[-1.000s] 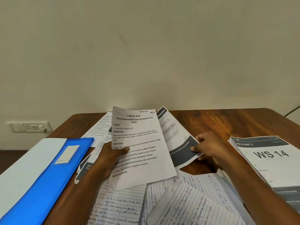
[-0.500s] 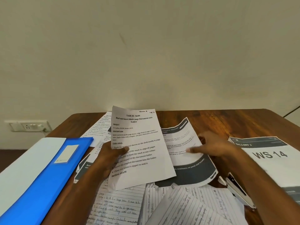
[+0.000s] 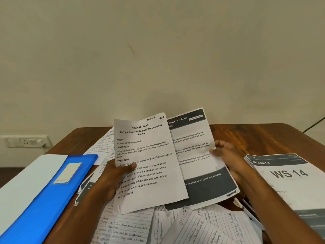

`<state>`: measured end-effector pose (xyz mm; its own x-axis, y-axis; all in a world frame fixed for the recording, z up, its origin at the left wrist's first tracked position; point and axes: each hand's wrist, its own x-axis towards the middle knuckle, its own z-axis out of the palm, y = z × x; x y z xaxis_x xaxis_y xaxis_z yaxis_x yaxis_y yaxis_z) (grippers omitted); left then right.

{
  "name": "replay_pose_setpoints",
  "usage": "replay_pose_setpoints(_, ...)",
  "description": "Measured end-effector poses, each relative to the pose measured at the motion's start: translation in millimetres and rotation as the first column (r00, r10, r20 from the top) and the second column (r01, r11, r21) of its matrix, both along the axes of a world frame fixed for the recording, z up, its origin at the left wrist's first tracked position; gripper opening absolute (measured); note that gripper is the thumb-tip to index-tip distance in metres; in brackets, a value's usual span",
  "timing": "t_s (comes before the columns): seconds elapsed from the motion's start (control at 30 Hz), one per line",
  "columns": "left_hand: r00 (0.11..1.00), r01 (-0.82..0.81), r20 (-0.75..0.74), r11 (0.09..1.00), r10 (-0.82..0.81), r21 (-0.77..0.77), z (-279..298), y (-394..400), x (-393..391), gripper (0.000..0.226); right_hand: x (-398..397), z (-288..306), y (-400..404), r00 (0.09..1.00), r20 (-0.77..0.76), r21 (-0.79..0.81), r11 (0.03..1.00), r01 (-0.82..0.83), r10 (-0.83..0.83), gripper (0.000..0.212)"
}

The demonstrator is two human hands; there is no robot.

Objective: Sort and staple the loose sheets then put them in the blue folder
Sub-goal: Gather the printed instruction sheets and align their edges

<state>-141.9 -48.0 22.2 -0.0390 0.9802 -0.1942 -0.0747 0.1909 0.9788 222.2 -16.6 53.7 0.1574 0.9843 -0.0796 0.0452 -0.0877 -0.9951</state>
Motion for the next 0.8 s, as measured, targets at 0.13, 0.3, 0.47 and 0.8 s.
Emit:
replay_pose_setpoints(0.13, 0.999, 0.013, 0.034, 1.000, -0.013, 0.010, -0.1, -0.2, -0.6, 0.044, -0.4, -1.5, 0.4, 0.998, -0.054, -0.004, 1.000, -0.012, 0.012, 0.020)
replay_pose_setpoints(0.3, 0.998, 0.026, 0.057, 1.000, -0.027, 0.012, -1.6, 0.9, -2.1, 0.047, 1.2, 0.6, -0.4, 0.998, -0.055, -0.014, 1.000, -0.006, 0.006, 0.018)
replay_pose_setpoints(0.47, 0.997, 0.042, 0.063, 0.999, -0.043, 0.013, -2.2, 0.8, -2.4, 0.048, 2.4, 2.1, -1.1, 0.998, -0.062, -0.035, 0.999, 0.009, -0.011, 0.017)
replay_pose_setpoints(0.8, 0.995, -0.011, 0.102, 1.000, 0.010, 0.005, -0.5, 1.6, -5.8, 0.050, 5.6, 6.6, -6.6, 0.868, 0.466, 0.043, 0.984, 0.173, -0.173, 0.022)
